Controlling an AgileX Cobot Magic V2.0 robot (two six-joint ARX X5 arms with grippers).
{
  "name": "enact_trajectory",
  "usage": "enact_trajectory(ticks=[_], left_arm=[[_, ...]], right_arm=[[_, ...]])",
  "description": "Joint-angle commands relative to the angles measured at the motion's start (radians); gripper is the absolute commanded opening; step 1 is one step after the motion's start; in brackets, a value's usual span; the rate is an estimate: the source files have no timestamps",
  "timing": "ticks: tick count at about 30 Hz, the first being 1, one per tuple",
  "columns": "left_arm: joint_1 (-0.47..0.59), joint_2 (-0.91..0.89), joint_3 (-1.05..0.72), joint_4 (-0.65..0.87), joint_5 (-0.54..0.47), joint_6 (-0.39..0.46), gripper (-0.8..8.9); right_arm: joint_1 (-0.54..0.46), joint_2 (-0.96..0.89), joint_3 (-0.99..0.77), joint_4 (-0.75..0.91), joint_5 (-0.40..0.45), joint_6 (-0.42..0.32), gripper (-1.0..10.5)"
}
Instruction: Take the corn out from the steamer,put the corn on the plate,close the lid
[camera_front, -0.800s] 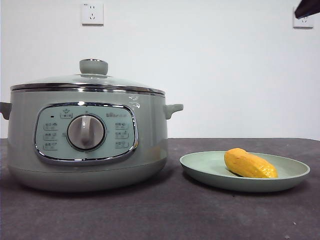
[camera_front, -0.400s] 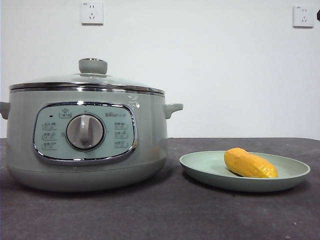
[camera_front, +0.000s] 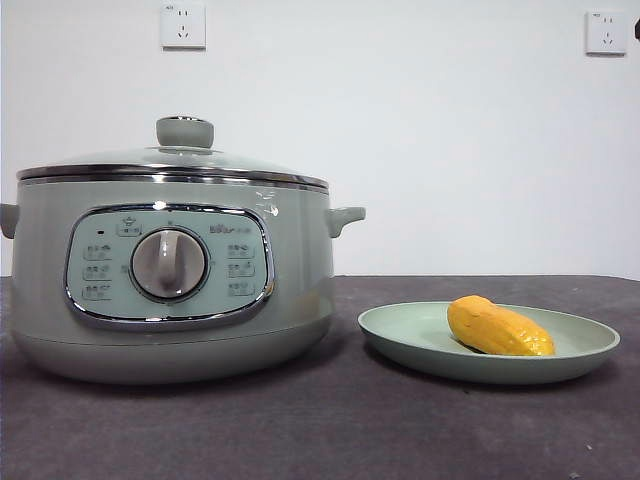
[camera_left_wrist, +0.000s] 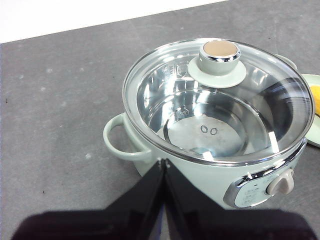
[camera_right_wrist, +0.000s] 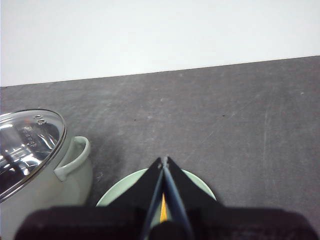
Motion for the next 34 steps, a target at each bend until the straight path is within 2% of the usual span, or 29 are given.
enact_trajectory(ticks=[1, 6, 12, 17, 24, 34], left_arm=[[-0.002, -0.016, -0.003, 0.002, -0.007, 0.042, -0.03], [0.094, -0.107, -0.028, 0.045, 0.003, 0.077, -0.03], [0.281, -0.232, -0.261, 0.361, 0.011, 0.073, -0.03], [0.396, -0.323, -0.467, 0.482, 0.143, 0.071, -0.03], [0.463, -0.401, -0.614, 0.498, 0.183, 0.041, -0.03], [0.464, -0.408, -0.660, 0.500, 0.182, 0.040, -0.03]], right_arm=[[0.002, -0.002, -0.007, 0.009, 0.004, 0.008, 0.0], [0.002, -0.001, -0.007, 0.006, 0.003, 0.008, 0.0], [0.002, -0.002, -0.007, 0.006, 0.003, 0.008, 0.0], [0.002, -0.002, -0.007, 0.005, 0.003, 0.008, 0.0], [0.002, -0.002, -0.007, -0.006, 0.003, 0.008, 0.0], [0.002, -0.002, -0.007, -0.060, 0.003, 0.008, 0.0]])
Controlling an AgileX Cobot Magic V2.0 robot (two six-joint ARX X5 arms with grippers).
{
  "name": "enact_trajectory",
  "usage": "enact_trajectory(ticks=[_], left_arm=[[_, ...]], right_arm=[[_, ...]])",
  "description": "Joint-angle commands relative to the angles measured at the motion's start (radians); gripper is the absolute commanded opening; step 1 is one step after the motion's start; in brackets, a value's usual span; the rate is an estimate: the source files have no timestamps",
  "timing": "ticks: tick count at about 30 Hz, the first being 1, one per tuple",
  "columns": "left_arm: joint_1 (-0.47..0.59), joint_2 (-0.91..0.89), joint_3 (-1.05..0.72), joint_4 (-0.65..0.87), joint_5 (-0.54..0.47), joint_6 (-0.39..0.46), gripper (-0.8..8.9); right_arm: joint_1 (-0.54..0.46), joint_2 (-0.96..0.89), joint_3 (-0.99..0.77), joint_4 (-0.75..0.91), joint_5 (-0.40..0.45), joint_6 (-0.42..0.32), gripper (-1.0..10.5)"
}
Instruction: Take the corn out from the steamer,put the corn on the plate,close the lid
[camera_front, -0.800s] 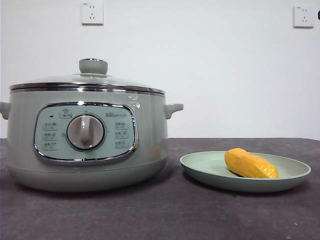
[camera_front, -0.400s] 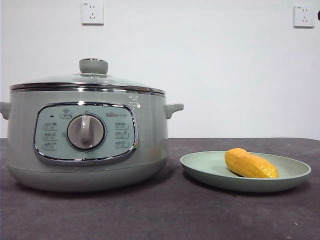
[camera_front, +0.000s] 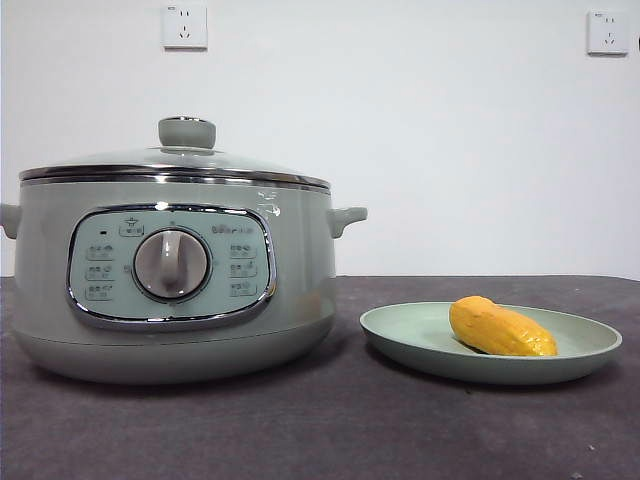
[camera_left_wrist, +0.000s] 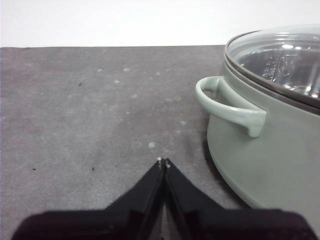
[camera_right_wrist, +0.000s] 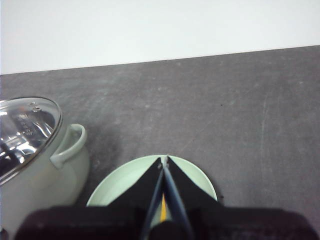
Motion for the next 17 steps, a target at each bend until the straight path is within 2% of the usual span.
enact_trajectory(ticks=[1, 17], left_arm=[[0.003, -0.003, -0.015, 0.003, 0.005, -0.005, -0.03], [0.003, -0.003, -0.014, 0.003, 0.005, -0.005, -0.03]], right_arm=[[0.002, -0.002, -0.007, -0.013, 0.003, 0.008, 0.0], [0.002, -0.002, -0.007, -0.113, 0.003, 0.008, 0.0]])
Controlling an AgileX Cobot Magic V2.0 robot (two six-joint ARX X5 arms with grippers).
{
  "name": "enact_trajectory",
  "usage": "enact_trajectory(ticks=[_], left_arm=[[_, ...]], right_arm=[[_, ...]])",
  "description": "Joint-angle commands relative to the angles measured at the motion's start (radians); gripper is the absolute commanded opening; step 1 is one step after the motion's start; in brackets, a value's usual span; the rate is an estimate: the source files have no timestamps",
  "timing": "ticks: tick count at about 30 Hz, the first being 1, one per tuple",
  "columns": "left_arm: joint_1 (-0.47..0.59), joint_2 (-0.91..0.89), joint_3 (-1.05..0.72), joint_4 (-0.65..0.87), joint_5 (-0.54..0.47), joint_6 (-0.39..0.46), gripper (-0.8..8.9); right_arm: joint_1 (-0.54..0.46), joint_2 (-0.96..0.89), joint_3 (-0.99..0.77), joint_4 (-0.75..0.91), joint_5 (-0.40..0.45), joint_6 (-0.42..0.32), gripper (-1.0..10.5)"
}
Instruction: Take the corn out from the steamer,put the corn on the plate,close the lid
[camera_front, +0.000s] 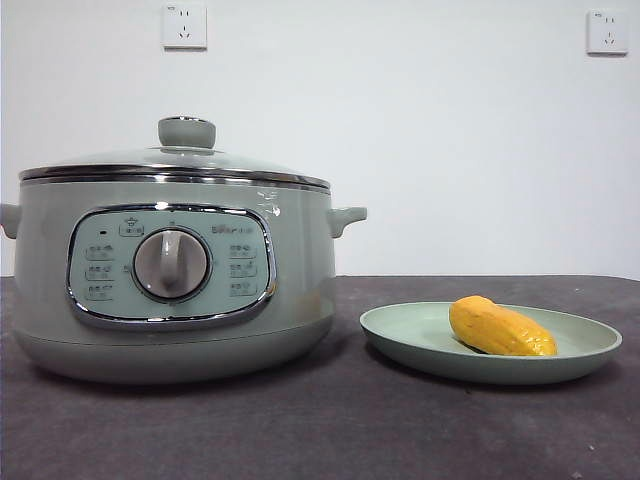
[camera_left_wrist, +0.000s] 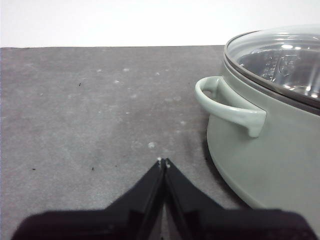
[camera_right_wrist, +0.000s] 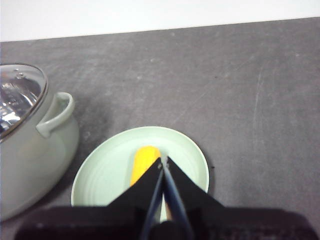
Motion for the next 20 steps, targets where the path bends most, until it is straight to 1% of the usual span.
enact_trajectory(ticks=[1, 10, 13, 15, 18, 19, 20], left_arm=[[0.003, -0.003, -0.014, 0.003, 0.005, -0.005, -0.03], [0.003, -0.003, -0.014, 0.003, 0.005, -0.005, -0.03], [0.003, -0.003, -0.014, 0.003, 0.005, -0.005, -0.03], [0.003, -0.003, -0.014, 0.003, 0.005, -0.005, -0.03], [0.003, -0.003, -0.014, 0.003, 0.005, -0.005, -0.03], [0.003, -0.003, -0.014, 0.003, 0.005, -0.005, -0.03], [0.003, -0.003, -0.014, 0.003, 0.005, -0.005, -0.03]], right_arm=[[0.002, -0.002, -0.007, -0.012, 0.003, 0.008, 0.0], [0.002, -0.002, -0.007, -0.067, 0.003, 0.002, 0.0], [0.000, -0.010, -0.007, -0.069, 0.004, -0.064, 0.0], [-0.019, -0.028, -0.008, -0.064, 0.000, -0.110, 0.0], [-0.076, -0.056, -0.020, -0.031, -0.006, -0.153, 0.0], [-0.099, -0.068, -0.027, -0.015, -0.015, -0.156, 0.0], [-0.131, -0.086, -0.041, 0.009, -0.043, -0.162, 0.0]])
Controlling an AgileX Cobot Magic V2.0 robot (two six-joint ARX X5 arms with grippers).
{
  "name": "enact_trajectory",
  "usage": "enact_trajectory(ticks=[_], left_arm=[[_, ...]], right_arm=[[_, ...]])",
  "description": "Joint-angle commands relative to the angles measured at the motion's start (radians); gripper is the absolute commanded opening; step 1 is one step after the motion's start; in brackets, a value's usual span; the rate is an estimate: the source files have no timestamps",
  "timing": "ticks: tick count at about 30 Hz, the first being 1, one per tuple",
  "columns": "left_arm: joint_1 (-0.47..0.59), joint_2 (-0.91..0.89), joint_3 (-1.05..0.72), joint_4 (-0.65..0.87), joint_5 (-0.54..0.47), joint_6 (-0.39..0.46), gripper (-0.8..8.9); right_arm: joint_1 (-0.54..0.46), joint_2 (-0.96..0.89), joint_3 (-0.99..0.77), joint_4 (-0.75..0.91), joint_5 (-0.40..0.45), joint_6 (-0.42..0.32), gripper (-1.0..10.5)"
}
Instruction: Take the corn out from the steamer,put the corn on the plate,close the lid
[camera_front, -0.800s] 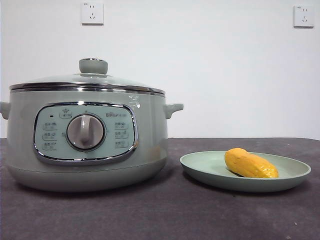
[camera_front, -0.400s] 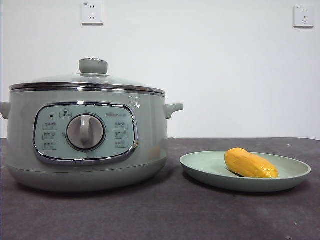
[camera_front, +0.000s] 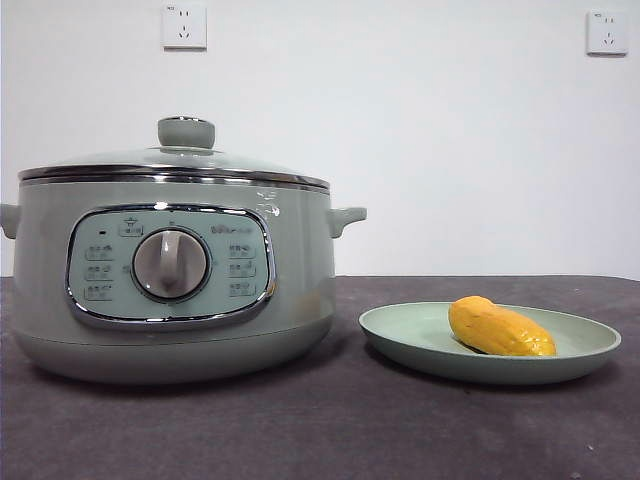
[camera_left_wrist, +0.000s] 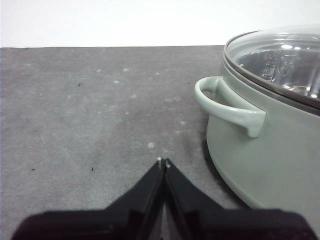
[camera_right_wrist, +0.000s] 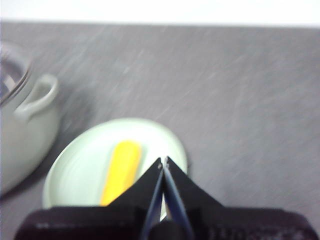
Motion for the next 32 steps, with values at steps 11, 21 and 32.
enact_trajectory(ticks=[11, 21, 32], left_arm=[[0.003, -0.003, -0.014, 0.003, 0.005, -0.005, -0.03], [0.003, -0.003, -0.014, 0.003, 0.005, -0.005, -0.03], [0.003, -0.003, -0.014, 0.003, 0.005, -0.005, -0.03]], right_arm=[[-0.332, -0.249, -0.298, 0.243, -0.307, -0.083, 0.0], [-0.354, -0.380, -0.486, 0.278, -0.306, -0.079, 0.0], [-0.353, -0.397, -0.488, 0.240, -0.304, 0.036, 0.0]])
